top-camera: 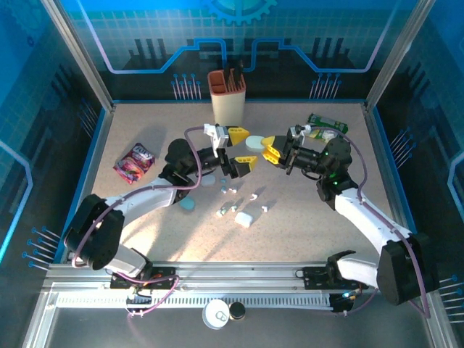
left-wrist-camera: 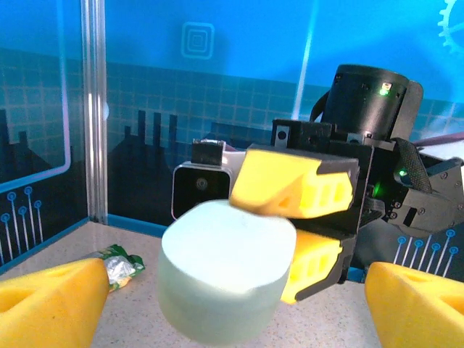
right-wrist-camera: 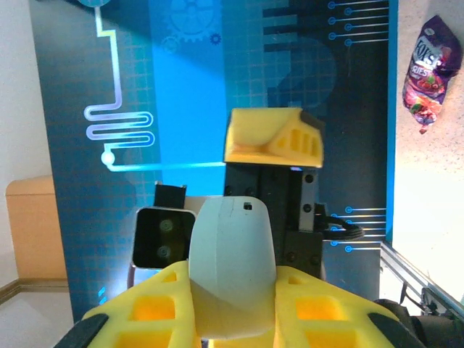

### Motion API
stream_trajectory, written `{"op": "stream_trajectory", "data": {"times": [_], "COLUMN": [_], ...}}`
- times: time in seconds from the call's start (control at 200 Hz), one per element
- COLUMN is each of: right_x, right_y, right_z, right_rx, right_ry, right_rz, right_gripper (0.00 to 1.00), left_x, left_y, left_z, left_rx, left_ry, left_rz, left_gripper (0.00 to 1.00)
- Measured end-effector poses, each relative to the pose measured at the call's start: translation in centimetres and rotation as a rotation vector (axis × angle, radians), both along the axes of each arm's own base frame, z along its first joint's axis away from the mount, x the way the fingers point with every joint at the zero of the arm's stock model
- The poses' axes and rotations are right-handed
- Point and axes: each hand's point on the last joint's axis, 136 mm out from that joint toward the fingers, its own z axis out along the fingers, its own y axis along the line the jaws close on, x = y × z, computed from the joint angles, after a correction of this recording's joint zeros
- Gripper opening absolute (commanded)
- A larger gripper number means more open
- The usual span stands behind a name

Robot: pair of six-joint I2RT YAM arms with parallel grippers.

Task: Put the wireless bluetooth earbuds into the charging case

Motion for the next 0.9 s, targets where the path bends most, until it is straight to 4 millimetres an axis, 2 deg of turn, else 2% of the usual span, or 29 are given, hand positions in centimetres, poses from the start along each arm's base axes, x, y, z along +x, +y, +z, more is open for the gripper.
{"op": "stream_trajectory", "data": {"times": [0.19,0.47,0.9], "right_x": [0.0,0.3,0.2], "right_y": [-0.1,-0.3,-0.3], "right_z": [0.5,0.6,0.6], "right_rx": [0.019,0.026,0.026], "right_ry": [0.006,0.011,0.008], "right_rz": [-0.001,-0.018,-0.015], "right_gripper": [0.16,0.16,0.15], "left_x": [0.5,-0.1,0.1], "left_y": [-0.7,-1.0,-1.2], "left_z": [-0.6,0.6,0.7], "left_rx": [-0.008,-0.020,-0.018], "left_ry": [0.033,0.015,0.018], "left_rz": [-0.041,-0.094,-0.112], "left_gripper": [0.81,0.61,0.55]}}
